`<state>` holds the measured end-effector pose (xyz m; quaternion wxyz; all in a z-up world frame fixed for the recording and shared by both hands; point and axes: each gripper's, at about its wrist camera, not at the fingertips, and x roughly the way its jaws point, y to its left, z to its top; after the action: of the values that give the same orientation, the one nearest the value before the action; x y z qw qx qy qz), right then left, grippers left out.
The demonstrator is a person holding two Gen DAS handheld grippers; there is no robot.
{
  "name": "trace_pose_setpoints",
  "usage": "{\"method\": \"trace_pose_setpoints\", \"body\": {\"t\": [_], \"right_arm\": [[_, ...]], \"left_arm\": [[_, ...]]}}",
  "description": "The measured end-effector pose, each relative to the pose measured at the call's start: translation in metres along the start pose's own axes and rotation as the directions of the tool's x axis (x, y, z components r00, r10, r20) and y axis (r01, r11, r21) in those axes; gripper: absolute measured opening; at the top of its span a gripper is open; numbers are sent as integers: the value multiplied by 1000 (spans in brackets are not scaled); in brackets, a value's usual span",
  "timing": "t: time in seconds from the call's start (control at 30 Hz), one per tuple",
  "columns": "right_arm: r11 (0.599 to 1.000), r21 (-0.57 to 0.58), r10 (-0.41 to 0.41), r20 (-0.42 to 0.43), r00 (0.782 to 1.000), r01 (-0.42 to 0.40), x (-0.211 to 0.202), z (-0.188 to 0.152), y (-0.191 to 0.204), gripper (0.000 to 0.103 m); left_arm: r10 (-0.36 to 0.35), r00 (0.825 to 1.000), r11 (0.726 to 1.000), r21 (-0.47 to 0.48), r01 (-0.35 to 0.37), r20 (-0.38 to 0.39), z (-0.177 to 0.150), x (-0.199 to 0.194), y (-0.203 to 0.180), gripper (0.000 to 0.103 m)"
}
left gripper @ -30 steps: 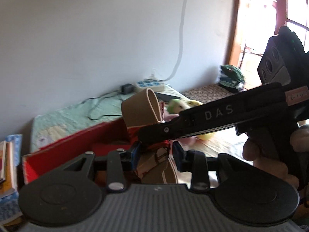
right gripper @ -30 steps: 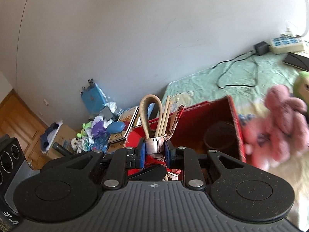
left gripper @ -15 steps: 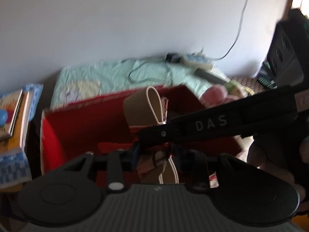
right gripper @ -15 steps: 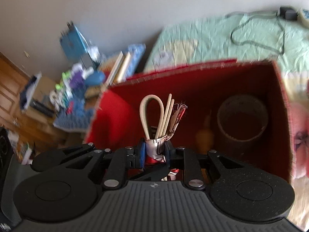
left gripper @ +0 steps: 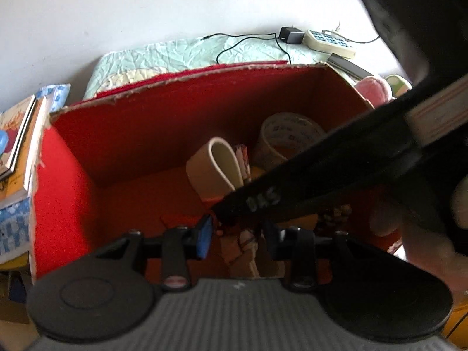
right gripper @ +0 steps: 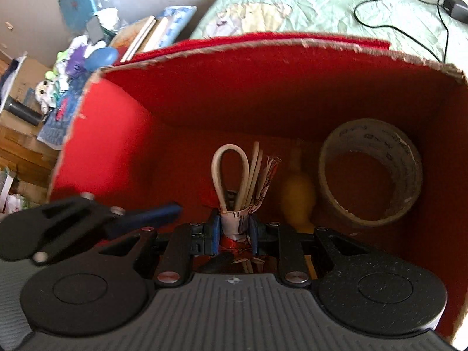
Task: Organize objects
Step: 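Lower the cable bundle into the red box and open the right tool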
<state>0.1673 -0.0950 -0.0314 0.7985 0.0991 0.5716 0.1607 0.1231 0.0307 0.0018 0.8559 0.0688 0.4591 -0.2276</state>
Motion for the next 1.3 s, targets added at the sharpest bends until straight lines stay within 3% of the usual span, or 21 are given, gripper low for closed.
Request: {"method": "trace_pose_setpoints", "body": {"t": [0.13,0.3,0.53,0.6,0.87,1.0,1.13,1.3], "right_arm": [[1000,31,-2,-4,1000,2,0,2,-5,22],[997,6,-72,9,997,72,-2,1,0,23],[995,99,-15,17,1000,13,-7,-2,-19,24],[994,109,-5,39,999,0,-10,-4,-22,24],[959,256,88,144,986,-123,-20,-16,-53,24],[959,218,123,250,960,-180,-33,-25,-54,24],[970,183,93,320,943,-158,-42,-31,-50,24],[966,197,100,323,941,-170,-34,-25,-56,22]], "left_arm": [[69,998,997,33,-70,3,3,0,-4,54],[121,993,991,56,-120,-10,4,1,-5,62],[127,991,990,65,-124,-34,11,9,-3,69],[127,991,990,61,-124,-39,12,13,0,76],[160,985,984,84,-155,-60,16,26,1,79],[170,983,982,89,-164,-64,14,27,0,82],[209,976,972,118,-201,-60,16,32,-4,82],[210,976,973,108,-203,-57,16,33,-2,82]]}}
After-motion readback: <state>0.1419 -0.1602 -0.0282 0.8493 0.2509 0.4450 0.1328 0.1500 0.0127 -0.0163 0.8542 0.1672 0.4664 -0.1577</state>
